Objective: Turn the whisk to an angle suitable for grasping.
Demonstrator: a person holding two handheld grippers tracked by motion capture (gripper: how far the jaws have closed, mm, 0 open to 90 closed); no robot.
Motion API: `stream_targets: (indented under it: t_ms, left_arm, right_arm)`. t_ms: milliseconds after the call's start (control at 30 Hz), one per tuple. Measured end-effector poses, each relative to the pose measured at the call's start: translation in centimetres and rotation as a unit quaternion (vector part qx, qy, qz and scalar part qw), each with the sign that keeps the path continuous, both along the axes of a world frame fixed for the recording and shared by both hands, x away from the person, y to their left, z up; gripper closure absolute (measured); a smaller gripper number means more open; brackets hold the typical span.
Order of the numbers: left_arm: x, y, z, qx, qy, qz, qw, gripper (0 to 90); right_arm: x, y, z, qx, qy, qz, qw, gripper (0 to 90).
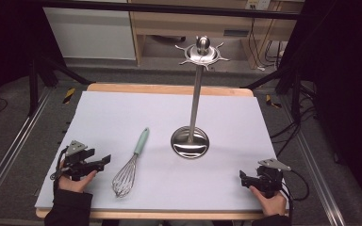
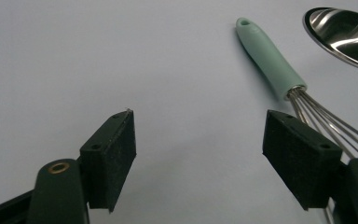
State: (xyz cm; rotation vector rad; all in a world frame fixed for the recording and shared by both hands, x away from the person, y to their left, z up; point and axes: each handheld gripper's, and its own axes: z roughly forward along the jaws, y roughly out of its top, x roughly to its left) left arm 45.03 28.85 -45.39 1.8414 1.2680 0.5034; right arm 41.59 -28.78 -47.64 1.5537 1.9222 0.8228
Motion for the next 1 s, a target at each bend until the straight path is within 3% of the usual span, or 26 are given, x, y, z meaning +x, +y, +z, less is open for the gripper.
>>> stream_targets:
  t_ms: [167,500,1000]
  left_arm:
    - [-0.2,-0.4,0.5,-0.008,0.008,-0.006,0.9999,25.1]
    - [-0.5,-1.4,1.9,-0.001,-0.003,-0.022,0.9998,25.9]
    - [0.0,-3.8,3.0,0.019,0.016,-0.047,0.9986,25.4]
  right_arm:
    - [-0.1,0.2,0.0,-0.002,0.004,0.006,1.0000,7.7]
    - [-0.6,0.8,0.2,0.002,0.008,0.006,0.9999,7.8]
    - [-0.6,0.8,0.3,0.006,0.004,0.003,1.0000,7.7]
